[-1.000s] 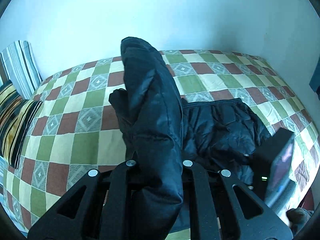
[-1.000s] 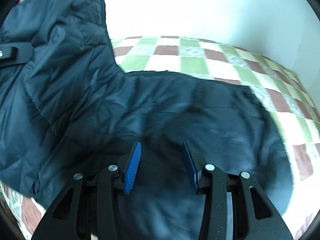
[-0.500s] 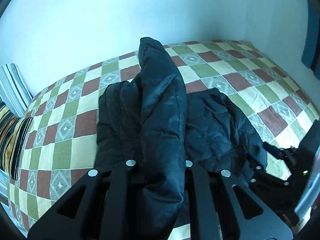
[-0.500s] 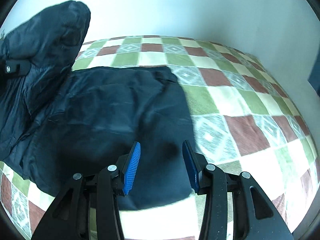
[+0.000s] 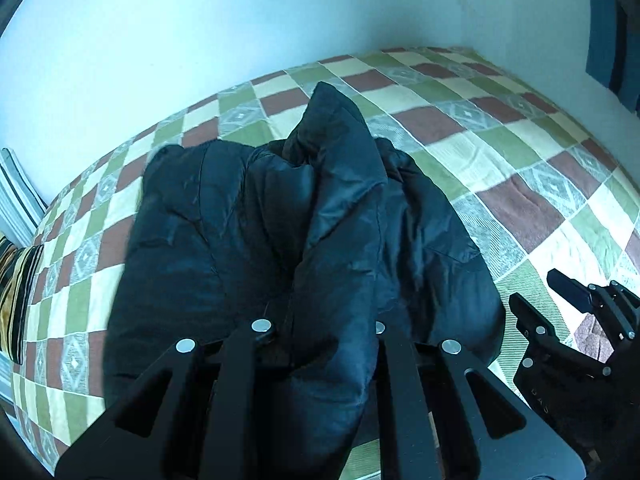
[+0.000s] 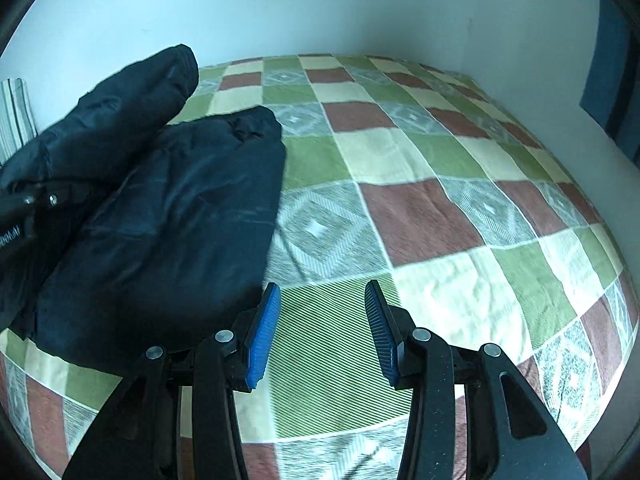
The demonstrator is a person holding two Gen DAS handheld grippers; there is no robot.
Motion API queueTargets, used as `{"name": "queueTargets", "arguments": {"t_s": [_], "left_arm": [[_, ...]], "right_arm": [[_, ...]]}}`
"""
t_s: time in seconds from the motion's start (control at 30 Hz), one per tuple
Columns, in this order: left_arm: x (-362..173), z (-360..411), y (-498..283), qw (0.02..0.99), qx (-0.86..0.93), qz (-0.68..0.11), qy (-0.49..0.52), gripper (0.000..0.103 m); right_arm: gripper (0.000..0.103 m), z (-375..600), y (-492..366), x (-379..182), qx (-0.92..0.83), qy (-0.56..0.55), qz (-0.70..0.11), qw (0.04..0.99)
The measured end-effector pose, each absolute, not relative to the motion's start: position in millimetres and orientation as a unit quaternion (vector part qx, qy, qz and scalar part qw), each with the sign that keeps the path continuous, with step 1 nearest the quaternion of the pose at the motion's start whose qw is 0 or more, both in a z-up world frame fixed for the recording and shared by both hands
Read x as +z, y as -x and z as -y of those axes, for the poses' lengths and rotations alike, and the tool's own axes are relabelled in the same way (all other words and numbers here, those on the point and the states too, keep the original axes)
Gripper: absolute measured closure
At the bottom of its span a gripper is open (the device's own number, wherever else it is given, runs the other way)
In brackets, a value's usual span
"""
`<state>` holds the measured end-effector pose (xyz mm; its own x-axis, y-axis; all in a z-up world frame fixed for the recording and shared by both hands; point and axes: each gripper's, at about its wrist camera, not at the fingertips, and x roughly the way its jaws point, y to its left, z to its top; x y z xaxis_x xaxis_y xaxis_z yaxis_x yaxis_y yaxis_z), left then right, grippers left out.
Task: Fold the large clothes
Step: 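Lift and fold the held side over the jacket with the left gripper, then open the left gripper and release the folded side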
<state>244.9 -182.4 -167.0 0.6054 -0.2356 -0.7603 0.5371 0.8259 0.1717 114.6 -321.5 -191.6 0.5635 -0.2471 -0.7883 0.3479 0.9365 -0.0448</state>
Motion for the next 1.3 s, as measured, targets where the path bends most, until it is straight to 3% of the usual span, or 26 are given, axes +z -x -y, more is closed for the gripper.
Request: {"name": "queueTargets", "arguments": {"t_s": [0.5, 0.57, 0.67, 0.73, 1.07, 1.3], "left_arm": [[-195, 210, -224, 0.888, -0.19, -0.358, -0.215, 0.089], [-192, 208, -224, 0.888, -0.192, -0.36, -0.212, 0.086], [-185, 206, -218, 0.89, -0.196, -0.356, -0.206, 0.077], [-179, 203, -212, 0.891, -0.209, -0.355, -0.192, 0.06], [-104, 144, -186, 0.919, -0.221, -0.294, -0.144, 0.046], [-111, 61, -233, 0.931, -0.121, -0.319, -0.132, 0.043]], "right_arm": [[0.059, 353, -98, -197, -0.187, -0.082, -0.441, 0.874], [0.058, 352, -96, -193, -0.188, -0.08, -0.437, 0.876], [0.048, 351, -94, -187, -0.19, -0.077, -0.431, 0.879], [0.048, 349, -93, -183, -0.192, -0.074, -0.427, 0.881], [0.048, 329, -92, -146, -0.179, -0.062, -0.398, 0.897], [0.048, 302, -111, -117, -0.149, -0.052, -0.376, 0.913]]}}
